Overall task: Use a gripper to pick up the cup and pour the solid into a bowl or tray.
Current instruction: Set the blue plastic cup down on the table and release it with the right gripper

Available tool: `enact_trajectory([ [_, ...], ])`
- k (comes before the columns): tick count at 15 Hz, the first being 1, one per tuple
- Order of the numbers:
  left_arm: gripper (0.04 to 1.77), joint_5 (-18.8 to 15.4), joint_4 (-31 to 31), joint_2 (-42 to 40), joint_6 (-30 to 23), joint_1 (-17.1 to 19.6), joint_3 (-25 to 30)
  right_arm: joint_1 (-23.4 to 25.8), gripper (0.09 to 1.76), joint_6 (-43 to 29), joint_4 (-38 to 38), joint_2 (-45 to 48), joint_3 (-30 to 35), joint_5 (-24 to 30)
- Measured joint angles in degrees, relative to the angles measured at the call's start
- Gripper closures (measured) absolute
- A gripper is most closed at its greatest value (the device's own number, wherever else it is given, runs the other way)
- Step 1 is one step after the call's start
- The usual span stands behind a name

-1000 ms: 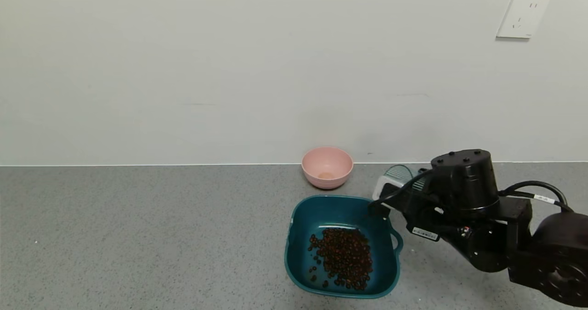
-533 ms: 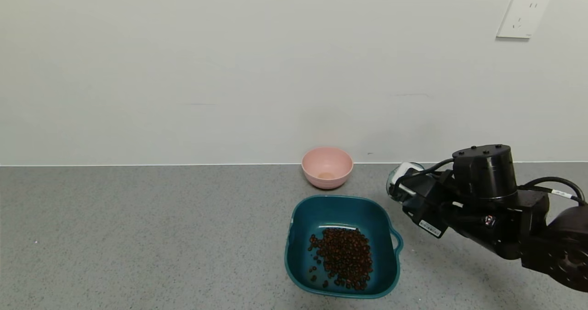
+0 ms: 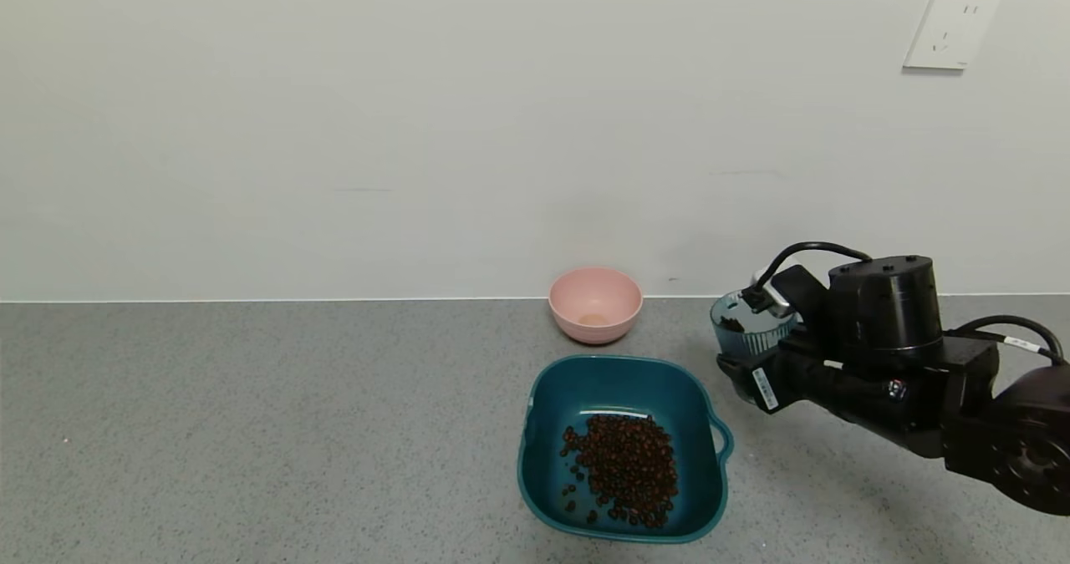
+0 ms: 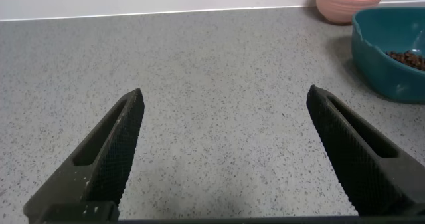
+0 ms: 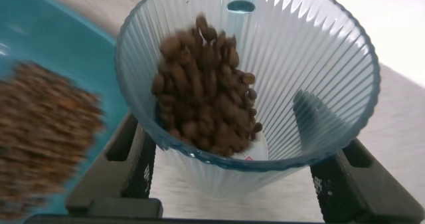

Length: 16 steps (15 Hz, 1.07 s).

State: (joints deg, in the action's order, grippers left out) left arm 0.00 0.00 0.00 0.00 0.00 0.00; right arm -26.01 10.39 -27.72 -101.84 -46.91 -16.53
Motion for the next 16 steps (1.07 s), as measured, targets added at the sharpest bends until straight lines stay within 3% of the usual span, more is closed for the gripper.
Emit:
enact_trajectory([
  [4, 0.05, 0.0, 0.0, 0.0, 0.0, 0.0, 0.0, -1.8, 0.50, -7.3, -5.9, 0.5, 0.9, 0.0],
  [11, 0.05, 0.0, 0.0, 0.0, 0.0, 0.0, 0.0, -1.3, 0.50, -8.0, -18.6, 1.8, 7.4, -0.1],
  [16, 0.05, 0.0, 0.0, 0.0, 0.0, 0.0, 0.0, 0.2, 0.50, -8.1, -19.8, 0.7, 8.9, -0.4],
])
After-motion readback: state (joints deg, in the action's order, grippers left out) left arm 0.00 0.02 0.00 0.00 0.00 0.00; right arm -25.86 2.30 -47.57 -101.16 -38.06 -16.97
